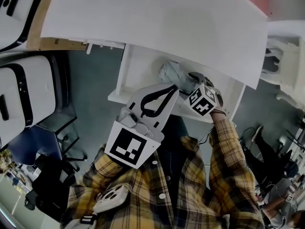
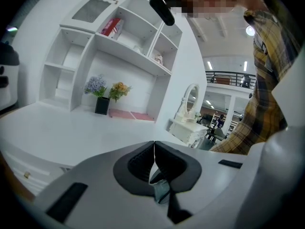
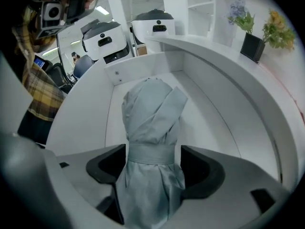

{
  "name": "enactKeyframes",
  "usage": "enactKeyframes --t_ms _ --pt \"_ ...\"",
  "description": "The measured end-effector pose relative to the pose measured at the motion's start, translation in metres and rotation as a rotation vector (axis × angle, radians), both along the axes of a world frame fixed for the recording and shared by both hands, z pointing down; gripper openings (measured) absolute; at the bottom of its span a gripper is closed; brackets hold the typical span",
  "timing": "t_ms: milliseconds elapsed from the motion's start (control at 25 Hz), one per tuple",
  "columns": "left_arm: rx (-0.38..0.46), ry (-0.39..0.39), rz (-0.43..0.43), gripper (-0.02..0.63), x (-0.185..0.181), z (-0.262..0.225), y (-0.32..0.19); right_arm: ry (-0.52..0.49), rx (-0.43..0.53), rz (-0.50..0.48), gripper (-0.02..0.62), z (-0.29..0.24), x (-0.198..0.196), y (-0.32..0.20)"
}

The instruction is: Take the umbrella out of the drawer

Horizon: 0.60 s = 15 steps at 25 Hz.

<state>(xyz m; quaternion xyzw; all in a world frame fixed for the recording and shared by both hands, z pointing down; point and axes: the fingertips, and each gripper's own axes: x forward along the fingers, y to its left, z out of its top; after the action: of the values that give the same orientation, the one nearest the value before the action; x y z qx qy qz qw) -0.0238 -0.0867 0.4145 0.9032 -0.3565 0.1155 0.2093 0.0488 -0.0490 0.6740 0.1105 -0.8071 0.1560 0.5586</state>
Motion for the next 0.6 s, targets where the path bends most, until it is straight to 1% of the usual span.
enactKeyframes --t_ms 80,320,600 --pt "-0.002 -0.003 -0.004 0.021 -0.001 0.002 0.001 0.016 -0.013 -0.015 0.342 0.008 0.000 0.001" --pt "0.009 -0.012 -0.027 0.021 -0.005 0.002 0.001 0.029 -0.038 -0.017 0.342 0.018 0.000 0.002" --pt "0.004 -0.019 -0.047 0.021 -0.007 0.001 0.002 0.031 0.005 0.000 0.342 0.023 0.001 0.002"
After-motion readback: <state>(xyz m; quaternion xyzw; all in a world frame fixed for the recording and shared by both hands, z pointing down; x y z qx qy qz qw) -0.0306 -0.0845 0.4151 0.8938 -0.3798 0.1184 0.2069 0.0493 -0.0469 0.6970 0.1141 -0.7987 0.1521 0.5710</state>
